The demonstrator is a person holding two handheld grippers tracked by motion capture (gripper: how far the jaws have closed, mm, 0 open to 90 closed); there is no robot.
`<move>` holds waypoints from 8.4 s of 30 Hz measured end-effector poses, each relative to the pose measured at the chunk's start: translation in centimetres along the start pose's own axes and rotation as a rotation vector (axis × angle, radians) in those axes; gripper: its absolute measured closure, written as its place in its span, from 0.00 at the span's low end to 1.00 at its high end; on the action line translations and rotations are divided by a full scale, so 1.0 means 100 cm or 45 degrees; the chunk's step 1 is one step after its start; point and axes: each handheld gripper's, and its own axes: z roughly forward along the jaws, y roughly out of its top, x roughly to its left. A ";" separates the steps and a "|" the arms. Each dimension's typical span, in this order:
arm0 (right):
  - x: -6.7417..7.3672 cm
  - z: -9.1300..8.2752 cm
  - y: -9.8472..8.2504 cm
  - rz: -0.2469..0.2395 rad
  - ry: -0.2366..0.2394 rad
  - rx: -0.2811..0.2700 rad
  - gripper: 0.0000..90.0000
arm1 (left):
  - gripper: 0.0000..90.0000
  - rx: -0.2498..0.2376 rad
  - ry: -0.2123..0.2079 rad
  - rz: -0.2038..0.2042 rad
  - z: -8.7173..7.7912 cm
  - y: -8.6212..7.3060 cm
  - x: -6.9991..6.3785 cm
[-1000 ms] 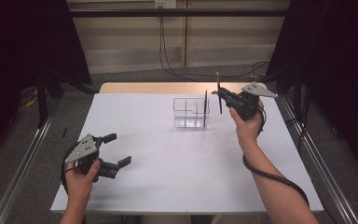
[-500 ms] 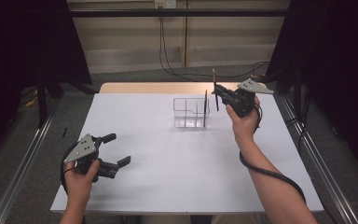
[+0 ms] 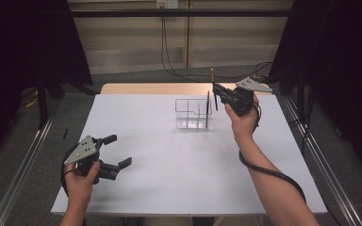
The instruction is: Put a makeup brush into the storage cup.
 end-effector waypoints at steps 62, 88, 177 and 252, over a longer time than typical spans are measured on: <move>0.012 0.027 -0.009 -0.029 0.026 0.014 0.93 | 0.00 0.002 -0.011 0.004 -0.001 0.000 0.000; 0.007 0.028 -0.022 -0.017 0.020 0.030 0.93 | 0.00 -0.002 -0.005 0.001 -0.002 0.000 0.000; 0.007 0.022 -0.044 -0.038 0.043 0.122 0.64 | 0.01 0.002 -0.003 0.018 -0.001 0.001 0.000; 0.007 -0.016 -0.050 0.025 0.081 0.134 0.06 | 0.01 0.005 -0.011 0.018 0.002 0.002 -0.001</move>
